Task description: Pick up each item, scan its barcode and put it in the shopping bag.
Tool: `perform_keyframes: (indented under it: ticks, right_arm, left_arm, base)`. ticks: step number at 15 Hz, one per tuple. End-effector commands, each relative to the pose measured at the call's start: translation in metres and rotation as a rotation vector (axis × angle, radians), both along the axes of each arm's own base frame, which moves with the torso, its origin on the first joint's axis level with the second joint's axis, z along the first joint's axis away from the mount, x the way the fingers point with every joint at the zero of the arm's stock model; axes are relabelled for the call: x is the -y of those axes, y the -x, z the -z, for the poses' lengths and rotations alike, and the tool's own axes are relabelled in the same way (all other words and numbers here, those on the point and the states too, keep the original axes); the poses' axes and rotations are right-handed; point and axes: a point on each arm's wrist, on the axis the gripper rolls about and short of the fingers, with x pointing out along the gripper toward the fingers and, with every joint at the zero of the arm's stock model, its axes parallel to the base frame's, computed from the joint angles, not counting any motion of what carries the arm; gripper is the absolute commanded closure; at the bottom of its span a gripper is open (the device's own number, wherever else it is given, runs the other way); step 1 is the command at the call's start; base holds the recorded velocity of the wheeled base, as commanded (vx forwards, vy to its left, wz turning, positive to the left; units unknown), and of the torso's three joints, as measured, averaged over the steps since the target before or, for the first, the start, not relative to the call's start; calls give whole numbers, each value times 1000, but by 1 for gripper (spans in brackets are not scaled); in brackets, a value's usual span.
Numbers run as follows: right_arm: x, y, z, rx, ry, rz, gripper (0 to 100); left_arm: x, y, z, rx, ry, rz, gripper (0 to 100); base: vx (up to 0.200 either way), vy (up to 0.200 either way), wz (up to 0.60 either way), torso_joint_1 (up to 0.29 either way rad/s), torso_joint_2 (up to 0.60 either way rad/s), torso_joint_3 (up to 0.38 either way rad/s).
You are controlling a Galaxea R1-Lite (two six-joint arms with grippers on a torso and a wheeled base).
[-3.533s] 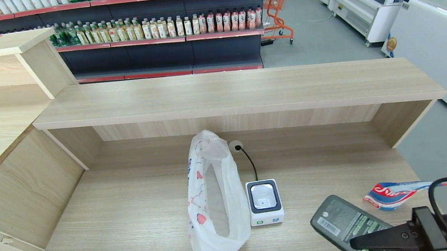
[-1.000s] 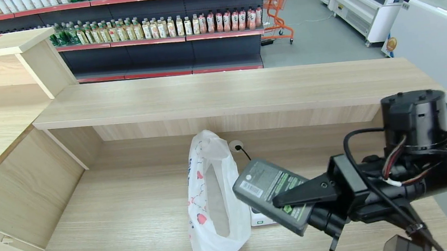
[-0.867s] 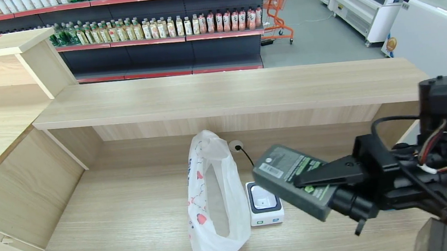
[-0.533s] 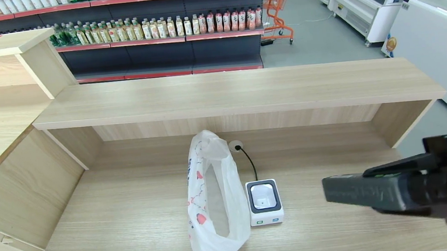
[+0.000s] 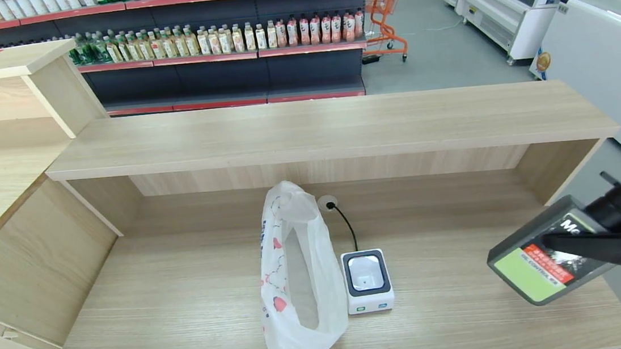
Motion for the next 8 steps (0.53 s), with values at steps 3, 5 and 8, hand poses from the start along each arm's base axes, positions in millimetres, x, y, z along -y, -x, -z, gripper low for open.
perform_keyframes:
  ticks: [3, 5, 8]
  right_arm:
    - [-12, -74, 83, -260, 15, 6, 100]
    - [-23, -96, 106, -309, 11, -19, 100]
    - [-39, -118, 119, -337, 9, -54, 100]
  left_arm:
    - [0, 0, 0, 0, 0, 0, 0]
    - [0, 0, 0, -1, 0, 0, 0]
    - [0, 0, 0, 0, 0, 0, 0]
  base:
    - [0, 0, 0, 0, 0, 0]
    - [0, 0, 0, 0, 0, 0]
    - [0, 0, 0, 0, 0, 0]
